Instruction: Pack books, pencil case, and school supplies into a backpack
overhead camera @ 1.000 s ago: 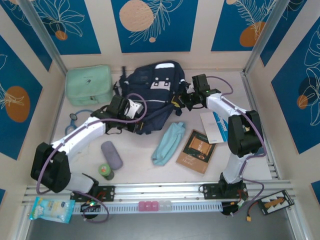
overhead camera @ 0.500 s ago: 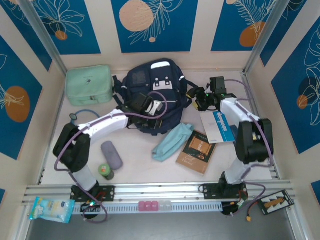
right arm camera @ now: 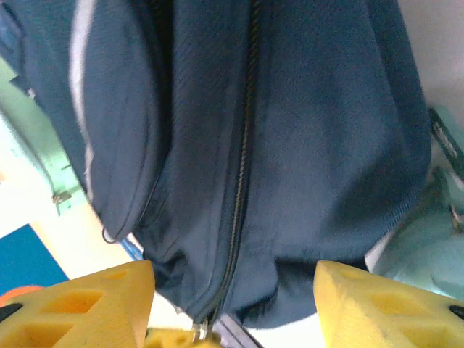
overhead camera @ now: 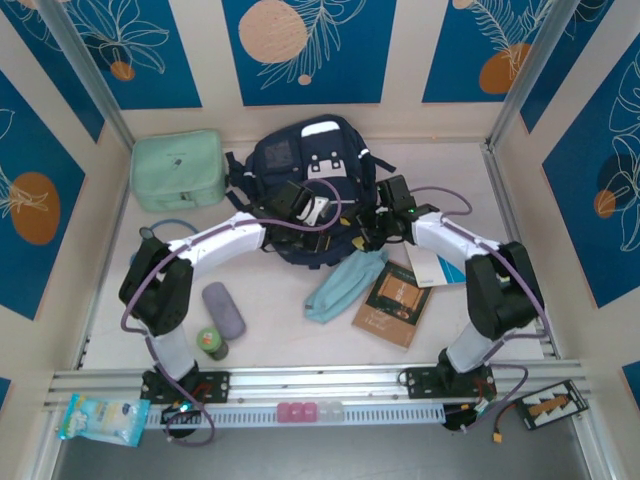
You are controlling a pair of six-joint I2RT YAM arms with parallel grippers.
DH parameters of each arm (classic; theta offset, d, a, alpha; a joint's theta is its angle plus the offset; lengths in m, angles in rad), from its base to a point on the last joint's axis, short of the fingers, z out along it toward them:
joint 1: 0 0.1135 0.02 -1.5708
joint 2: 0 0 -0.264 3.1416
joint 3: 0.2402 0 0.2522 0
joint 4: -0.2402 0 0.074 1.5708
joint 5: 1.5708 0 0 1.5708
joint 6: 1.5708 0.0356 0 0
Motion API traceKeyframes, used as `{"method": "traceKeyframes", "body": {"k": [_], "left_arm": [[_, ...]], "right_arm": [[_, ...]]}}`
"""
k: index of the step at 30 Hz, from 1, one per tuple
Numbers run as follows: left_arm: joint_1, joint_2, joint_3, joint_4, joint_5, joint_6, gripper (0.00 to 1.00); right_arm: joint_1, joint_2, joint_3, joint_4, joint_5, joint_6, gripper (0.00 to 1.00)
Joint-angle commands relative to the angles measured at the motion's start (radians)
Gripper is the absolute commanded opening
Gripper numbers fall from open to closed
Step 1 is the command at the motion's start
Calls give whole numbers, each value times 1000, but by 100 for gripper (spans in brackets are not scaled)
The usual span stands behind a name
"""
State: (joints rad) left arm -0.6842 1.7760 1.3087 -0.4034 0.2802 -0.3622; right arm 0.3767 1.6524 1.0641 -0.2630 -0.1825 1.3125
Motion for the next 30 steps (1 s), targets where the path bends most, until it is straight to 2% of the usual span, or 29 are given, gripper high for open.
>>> {"method": "traceKeyframes", "body": {"k": [1,6,11,14,19,24,30], "left_arm": [[-7,11,40,14,13,-8,0],[-5,14,49,-7,10,-9,0],[-6,10,45,-67,-22,-9,0],[-2,-3,22,-114,-50,3,0],[19,-51,-62,-203,-124,64,0],[62,-84,-116,-298,-248,116,0],[124,-80,-111,-278,-321,143,0]], "right_arm": [[15,75,79,18,-40,-13,56],[24,130,92,22,-46,0,46],[15,143,68,31,-31,11,18],[-3,126,56,40,3,-6,8],[-53,71,82,12,59,-64,3],[-96,17,108,-31,112,-108,2],[-129,1,114,-30,103,-121,2]]}}
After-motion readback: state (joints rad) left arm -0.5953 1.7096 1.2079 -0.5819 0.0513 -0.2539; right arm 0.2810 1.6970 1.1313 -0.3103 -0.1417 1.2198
